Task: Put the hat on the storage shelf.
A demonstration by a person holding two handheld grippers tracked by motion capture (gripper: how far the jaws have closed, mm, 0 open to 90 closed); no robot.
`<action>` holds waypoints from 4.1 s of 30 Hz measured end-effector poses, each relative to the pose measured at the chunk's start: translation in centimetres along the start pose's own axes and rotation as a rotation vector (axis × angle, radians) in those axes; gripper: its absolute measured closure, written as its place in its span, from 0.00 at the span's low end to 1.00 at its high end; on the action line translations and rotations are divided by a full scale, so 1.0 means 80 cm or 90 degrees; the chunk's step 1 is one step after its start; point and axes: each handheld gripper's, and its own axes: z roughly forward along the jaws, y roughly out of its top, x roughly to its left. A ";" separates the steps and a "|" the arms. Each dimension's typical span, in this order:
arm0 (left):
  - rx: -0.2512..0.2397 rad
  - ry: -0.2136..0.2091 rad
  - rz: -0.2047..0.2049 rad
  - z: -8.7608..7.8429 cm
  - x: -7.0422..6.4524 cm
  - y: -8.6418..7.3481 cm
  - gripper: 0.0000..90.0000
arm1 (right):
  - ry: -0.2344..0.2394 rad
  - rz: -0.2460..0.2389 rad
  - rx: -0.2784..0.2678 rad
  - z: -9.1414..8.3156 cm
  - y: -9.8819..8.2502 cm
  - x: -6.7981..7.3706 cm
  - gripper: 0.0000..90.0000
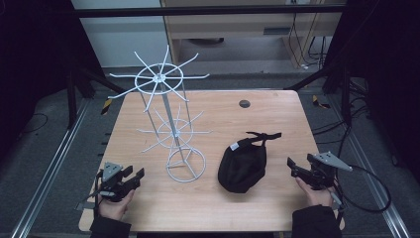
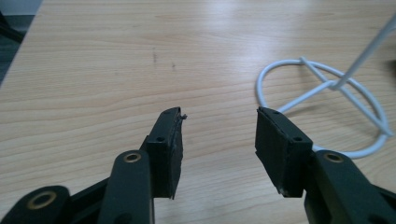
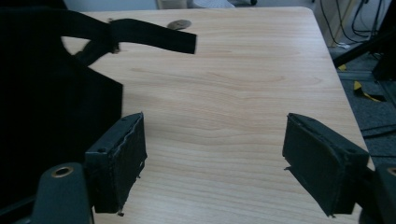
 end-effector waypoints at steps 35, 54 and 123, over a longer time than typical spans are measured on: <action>0.025 -0.131 0.089 0.005 -0.131 0.006 0.71 | 0.178 -0.081 -0.012 -0.055 0.068 0.083 0.66; 0.038 -0.160 0.135 0.044 -0.200 0.009 0.62 | 0.189 -0.103 0.053 -0.025 0.051 0.117 0.56; 0.079 -0.213 0.104 0.153 -0.307 0.004 0.67 | 0.174 -0.146 0.016 -0.024 0.043 0.112 0.92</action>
